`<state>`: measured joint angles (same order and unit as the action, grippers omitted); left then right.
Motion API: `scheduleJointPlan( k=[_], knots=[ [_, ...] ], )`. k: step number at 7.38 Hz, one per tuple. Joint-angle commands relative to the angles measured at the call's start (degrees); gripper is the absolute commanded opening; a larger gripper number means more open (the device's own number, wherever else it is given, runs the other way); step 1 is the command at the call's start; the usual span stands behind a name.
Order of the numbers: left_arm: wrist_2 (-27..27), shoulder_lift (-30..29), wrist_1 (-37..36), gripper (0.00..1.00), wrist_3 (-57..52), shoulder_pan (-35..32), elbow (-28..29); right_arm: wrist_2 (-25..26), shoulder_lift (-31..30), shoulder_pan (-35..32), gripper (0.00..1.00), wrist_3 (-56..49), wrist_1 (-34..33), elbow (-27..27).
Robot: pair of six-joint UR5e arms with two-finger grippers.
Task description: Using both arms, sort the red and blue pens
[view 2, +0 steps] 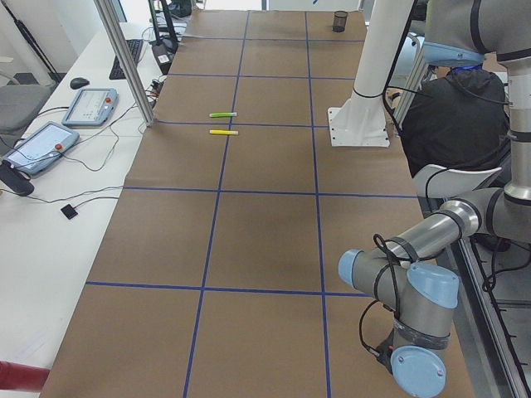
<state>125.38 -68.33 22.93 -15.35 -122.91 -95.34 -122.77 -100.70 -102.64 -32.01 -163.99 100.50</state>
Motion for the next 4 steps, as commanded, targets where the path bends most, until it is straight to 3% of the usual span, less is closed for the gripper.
scheduleJointPlan(
  k=[1, 4],
  knots=[
    [-0.14, -0.31, -0.79, 0.00, -0.03, -0.22, 2.61, -0.10, 0.24, -0.02, 0.00, 0.11, 1.39, -0.92],
    [0.04, -0.49, -0.17, 0.00, -0.11, -0.31, 7.00, -0.36, 0.07, -0.11, 0.00, 0.11, 2.09, -1.18]
  ],
)
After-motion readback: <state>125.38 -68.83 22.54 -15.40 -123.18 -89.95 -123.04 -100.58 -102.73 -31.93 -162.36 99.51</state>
